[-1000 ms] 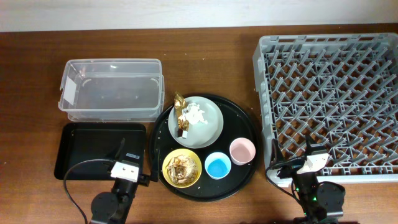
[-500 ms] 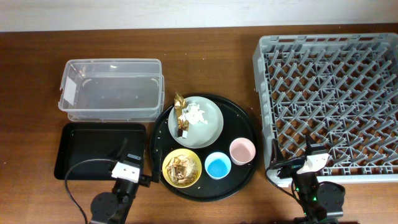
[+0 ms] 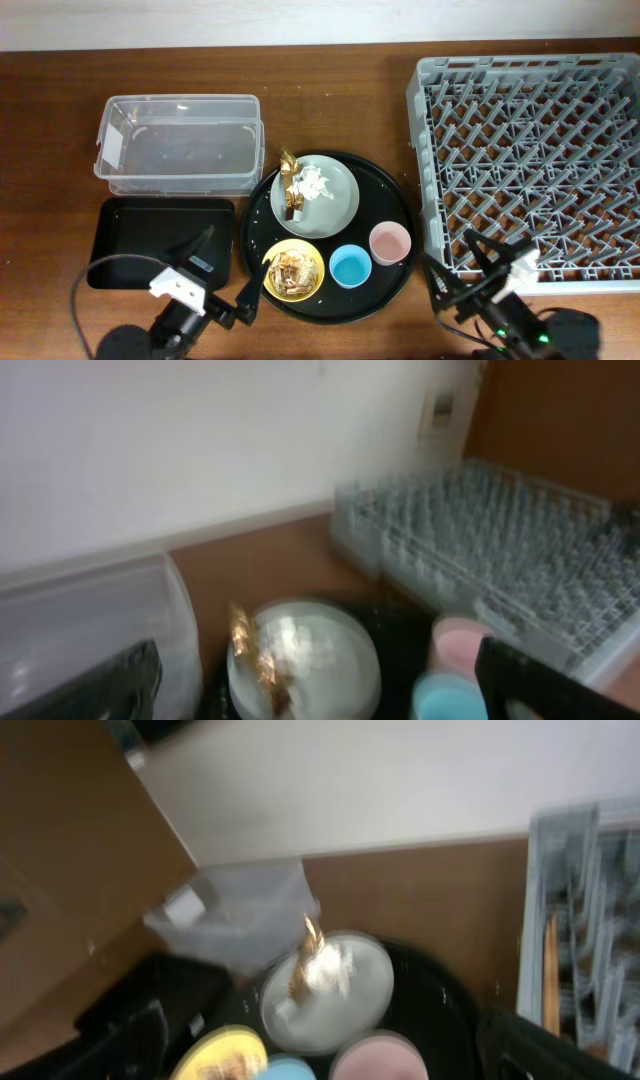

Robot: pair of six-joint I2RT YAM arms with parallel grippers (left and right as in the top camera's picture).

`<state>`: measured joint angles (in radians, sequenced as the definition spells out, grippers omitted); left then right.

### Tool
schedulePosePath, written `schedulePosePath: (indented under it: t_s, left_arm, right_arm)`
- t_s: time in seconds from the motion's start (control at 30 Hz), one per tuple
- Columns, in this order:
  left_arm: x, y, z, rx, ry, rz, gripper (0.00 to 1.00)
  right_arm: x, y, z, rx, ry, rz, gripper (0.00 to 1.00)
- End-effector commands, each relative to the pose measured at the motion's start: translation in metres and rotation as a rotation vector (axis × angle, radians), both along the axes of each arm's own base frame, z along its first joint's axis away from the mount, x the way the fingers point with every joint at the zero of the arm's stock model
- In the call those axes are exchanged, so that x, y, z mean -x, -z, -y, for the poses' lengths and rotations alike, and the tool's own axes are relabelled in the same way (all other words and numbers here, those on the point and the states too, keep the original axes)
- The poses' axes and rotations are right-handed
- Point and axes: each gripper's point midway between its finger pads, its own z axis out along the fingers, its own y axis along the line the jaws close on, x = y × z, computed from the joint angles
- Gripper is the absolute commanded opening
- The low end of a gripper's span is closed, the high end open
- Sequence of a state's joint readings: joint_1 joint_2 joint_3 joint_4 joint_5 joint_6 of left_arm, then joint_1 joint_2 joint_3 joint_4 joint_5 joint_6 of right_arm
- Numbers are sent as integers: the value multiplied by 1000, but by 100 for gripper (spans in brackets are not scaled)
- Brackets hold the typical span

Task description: Sort waste into correct bins and load items into the dishwasher rack

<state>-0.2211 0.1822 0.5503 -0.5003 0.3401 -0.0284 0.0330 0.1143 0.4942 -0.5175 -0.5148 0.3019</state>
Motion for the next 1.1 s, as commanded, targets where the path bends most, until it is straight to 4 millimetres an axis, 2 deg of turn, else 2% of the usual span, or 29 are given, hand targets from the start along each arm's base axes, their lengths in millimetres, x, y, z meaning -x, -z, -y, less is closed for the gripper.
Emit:
schedulePosePath:
  t_s: [0.0,0.07,0.17,0.23,0.3,0.37,0.4,0.47,0.5,0.57,0.63,0.7,0.77,0.83,0.87,0.9,0.93,0.97,1.0,1.07]
  left_arm:
    - [-13,-24,4,-35,3,-226,100]
    - [-16,-34,8,-49,25,-323,100]
    - [-13,-64,38,14,203,-427,100]
    - [-16,-69,49,37,273,-428,100]
    - [-22,-52,52,28,271,-512,99]
    - [-25,-20,56,-24,256,-652,99]
    - [-26,9,61,-110,236,-760,97]
    - [-25,49,79,-251,241,-880,83]
    - [-26,66,88,-304,225,-930,80]
    - [-26,113,118,-449,218,-1024,74]
    - [-22,145,139,-534,236,-1072,70]
    - [-32,180,140,-631,163,-1097,64]
    - [-38,202,145,-651,154,-1127,55]
    - [-42,214,150,-649,144,-1140,51]
    - [-44,216,152,-645,145,-1136,42]
    - [-44,216,152,-646,146,-1135,33]
    - [-44,217,151,-648,145,-1139,11]
    - [-42,216,148,-655,141,-1150,1]
    - [-41,211,144,-654,129,-1162,0]
    - [-48,186,131,-617,93,-1164,0]
  right_arm:
    - [3,-15,15,43,87,-212,98]
    - [2,-17,17,103,83,-333,98]
    - [-6,-14,17,131,66,-543,98]
    - [-12,-3,16,136,57,-646,98]
    - [-17,10,15,137,49,-719,98]
    - [-20,16,14,135,40,-756,99]
    - [-21,18,13,131,37,-770,96]
    - [-22,18,13,130,35,-774,91]
    - [-22,18,13,130,35,-774,91]
    - [-20,19,13,131,35,-782,91]
    - [-18,21,13,131,34,-795,91]
    - [-15,23,13,132,33,-810,91]
    - [-13,24,13,133,33,-820,91]
    - [-12,25,13,133,33,-825,91]
    - [-12,25,13,133,33,-825,91]
    - [-12,25,13,133,33,-825,91]
    - [-12,25,13,133,33,-825,91]
    - [-12,25,13,133,32,-826,91]
    - [-11,25,13,133,32,-828,91]
    - [-11,25,13,133,32,-828,91]
